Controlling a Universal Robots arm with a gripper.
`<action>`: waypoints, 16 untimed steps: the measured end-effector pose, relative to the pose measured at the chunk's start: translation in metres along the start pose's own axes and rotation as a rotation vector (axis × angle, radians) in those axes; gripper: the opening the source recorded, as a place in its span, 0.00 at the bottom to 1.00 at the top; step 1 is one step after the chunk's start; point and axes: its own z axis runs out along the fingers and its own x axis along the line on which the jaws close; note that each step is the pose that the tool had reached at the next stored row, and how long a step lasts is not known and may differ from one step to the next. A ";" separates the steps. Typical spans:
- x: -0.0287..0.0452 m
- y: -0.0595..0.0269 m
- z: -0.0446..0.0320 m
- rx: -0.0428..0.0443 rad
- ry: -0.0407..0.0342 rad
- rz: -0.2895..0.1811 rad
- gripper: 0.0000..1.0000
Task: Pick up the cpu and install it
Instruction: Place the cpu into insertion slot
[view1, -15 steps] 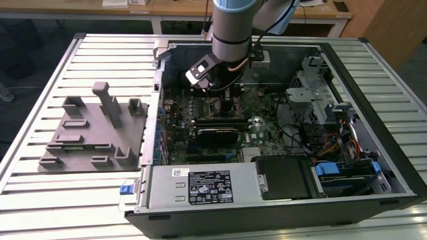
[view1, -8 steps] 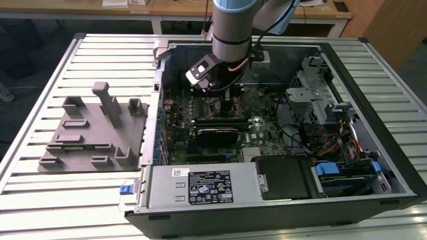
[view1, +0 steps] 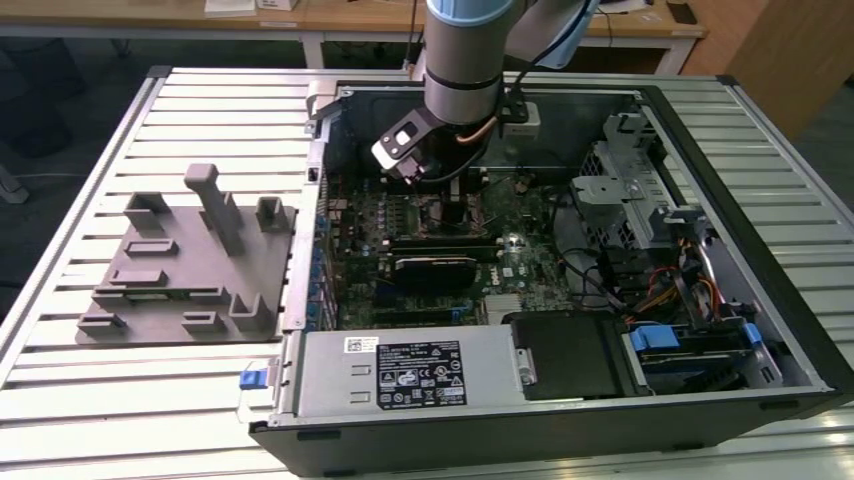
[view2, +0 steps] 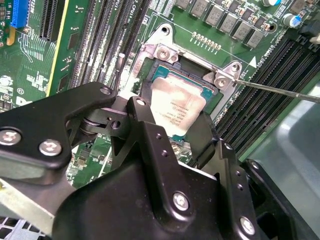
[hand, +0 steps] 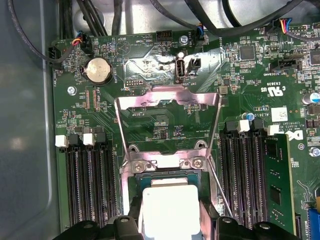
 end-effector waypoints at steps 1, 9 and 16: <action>0.0001 0.0000 0.0001 -0.0001 0.0005 0.000 0.53; 0.0000 0.0000 -0.0020 0.0001 0.0003 0.000 0.61; 0.0001 0.0002 -0.0147 0.0000 0.0004 0.000 0.61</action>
